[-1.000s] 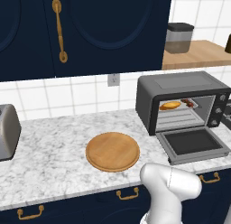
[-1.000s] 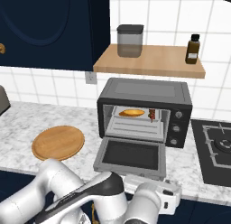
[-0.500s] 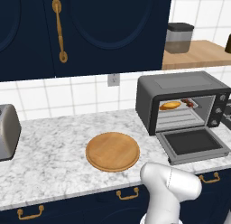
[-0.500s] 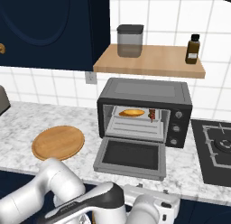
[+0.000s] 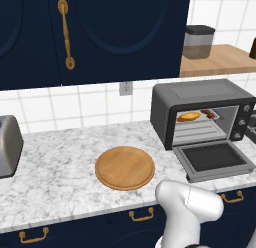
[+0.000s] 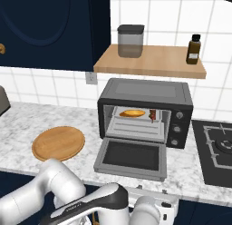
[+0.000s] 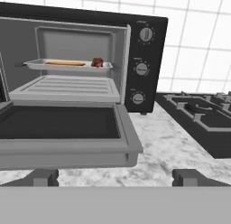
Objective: Pick up the kebab skewer and baguette bread, and place them inside the toaster oven. Close the toaster oven door and start by setting the timer.
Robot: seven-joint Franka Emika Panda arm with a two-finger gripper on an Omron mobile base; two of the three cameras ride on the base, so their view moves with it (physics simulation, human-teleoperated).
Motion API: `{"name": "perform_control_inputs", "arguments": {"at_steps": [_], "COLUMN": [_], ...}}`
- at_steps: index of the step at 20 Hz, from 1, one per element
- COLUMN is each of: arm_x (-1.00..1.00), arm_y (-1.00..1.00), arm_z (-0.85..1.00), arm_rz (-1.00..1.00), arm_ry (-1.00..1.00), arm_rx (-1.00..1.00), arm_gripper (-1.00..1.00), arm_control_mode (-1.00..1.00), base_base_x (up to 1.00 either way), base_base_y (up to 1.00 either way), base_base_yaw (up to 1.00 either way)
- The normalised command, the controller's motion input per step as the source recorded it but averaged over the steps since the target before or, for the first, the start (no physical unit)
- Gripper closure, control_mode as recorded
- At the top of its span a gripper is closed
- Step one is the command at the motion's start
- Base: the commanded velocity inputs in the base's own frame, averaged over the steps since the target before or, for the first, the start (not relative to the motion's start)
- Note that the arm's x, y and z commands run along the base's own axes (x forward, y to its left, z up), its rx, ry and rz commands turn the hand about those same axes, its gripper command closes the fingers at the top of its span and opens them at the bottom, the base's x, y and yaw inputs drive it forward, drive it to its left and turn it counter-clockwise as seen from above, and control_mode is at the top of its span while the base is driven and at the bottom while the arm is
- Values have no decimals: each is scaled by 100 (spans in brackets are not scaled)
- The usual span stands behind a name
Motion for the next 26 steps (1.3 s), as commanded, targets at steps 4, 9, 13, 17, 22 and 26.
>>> {"name": "perform_control_inputs", "arguments": {"at_steps": [4, 9, 13, 17, 22, 26], "arm_x": [20, 32, 23, 13, 18, 27], "arm_y": [1, 6, 1, -2, -7, -6], "arm_z": [-22, -20, -28, -29, -18, -16], "arm_rz": [3, 3, 1, 0, 0, 0], "arm_ry": [0, 0, 0, 0, 0, 0], "arm_rx": [0, 0, 0, 0, 0, 0], "arm_gripper": [-100, -100, -100, -100, -100, -100], "arm_control_mode": [-100, -100, -100, -100, -100, -100], "base_base_x": [0, 0, 0, 0, 0, 0], "base_base_y": [0, 0, 0, 0, 0, 0], "base_base_yaw": [0, 0, 0, 0, 0, 0]}}
